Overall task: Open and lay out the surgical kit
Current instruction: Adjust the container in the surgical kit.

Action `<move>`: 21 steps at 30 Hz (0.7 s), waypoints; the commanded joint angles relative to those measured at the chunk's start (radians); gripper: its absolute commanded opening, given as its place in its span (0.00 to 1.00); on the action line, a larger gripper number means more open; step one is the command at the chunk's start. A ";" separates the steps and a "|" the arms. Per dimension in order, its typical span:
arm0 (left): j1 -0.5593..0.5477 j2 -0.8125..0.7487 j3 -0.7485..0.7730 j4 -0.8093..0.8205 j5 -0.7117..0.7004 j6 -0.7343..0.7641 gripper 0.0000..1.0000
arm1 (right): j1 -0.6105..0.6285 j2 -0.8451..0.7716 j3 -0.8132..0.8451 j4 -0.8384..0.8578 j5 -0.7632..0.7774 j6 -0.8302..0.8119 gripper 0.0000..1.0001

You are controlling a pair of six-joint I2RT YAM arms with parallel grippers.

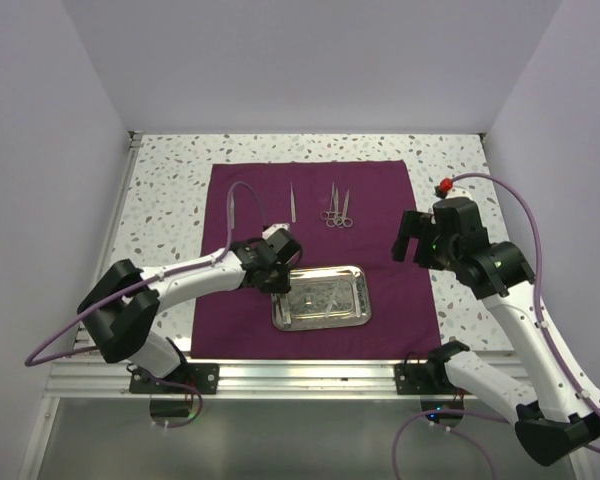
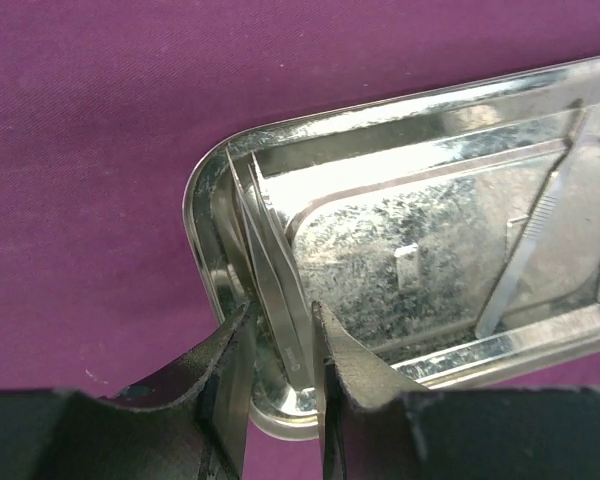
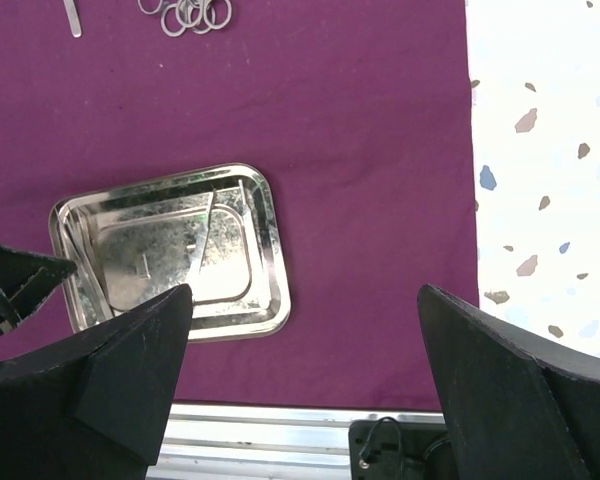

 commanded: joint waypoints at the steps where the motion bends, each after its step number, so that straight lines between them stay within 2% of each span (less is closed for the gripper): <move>1: -0.004 0.028 0.003 0.042 -0.035 -0.023 0.32 | -0.002 -0.013 0.007 -0.027 0.007 -0.027 0.98; 16: -0.001 0.113 0.017 0.059 -0.058 0.008 0.29 | -0.002 -0.008 0.010 -0.038 0.031 -0.026 0.98; 21: -0.001 0.162 0.011 0.097 -0.044 0.017 0.24 | -0.002 -0.004 0.017 -0.042 0.041 -0.027 0.98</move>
